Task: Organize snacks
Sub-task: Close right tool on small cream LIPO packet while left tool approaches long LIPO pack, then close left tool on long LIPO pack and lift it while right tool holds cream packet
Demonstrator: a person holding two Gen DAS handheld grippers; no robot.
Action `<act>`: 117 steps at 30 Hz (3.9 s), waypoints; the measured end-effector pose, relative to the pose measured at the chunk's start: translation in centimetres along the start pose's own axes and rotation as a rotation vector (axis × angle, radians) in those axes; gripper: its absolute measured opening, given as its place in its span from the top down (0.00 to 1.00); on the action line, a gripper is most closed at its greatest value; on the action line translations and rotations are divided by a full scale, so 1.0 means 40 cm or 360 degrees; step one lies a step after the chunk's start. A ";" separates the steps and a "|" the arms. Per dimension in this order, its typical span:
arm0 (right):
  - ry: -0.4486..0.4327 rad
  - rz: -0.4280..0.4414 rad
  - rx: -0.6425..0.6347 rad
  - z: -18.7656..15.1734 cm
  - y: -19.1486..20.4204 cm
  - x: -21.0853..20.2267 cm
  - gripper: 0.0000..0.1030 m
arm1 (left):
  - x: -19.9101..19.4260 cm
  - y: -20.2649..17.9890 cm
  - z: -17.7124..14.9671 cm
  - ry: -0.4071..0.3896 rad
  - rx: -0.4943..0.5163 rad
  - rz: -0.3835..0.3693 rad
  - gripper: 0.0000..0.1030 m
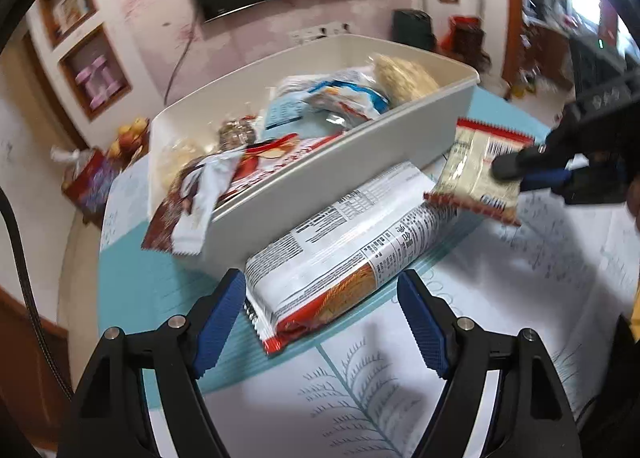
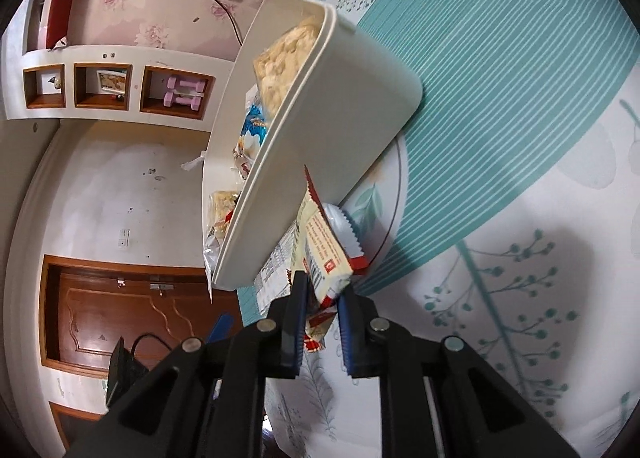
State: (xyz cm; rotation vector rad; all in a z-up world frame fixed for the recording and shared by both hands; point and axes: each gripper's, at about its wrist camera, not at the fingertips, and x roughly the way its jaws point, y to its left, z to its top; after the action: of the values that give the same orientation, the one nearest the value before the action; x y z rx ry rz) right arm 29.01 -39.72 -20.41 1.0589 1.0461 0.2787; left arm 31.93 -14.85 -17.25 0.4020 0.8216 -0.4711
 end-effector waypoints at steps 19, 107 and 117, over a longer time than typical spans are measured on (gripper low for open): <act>0.0073 0.0074 -0.0037 0.016 -0.031 -0.004 0.86 | 0.097 0.024 0.013 0.0103 0.0271 -0.0153 0.25; -0.0103 0.0103 -0.0245 -0.011 0.067 -0.171 0.86 | 0.007 0.014 -0.065 0.0509 -0.0152 -0.0325 0.46; -0.0125 0.0094 -0.0333 -0.033 0.132 -0.202 0.86 | -0.121 0.044 -0.025 0.0473 -0.0247 -0.0246 0.50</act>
State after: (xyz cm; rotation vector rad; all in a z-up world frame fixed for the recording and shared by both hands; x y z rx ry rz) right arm 25.20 -41.46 -11.62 0.9054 0.8959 0.3830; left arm 29.42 -11.71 -13.85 0.2685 1.1752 -0.4935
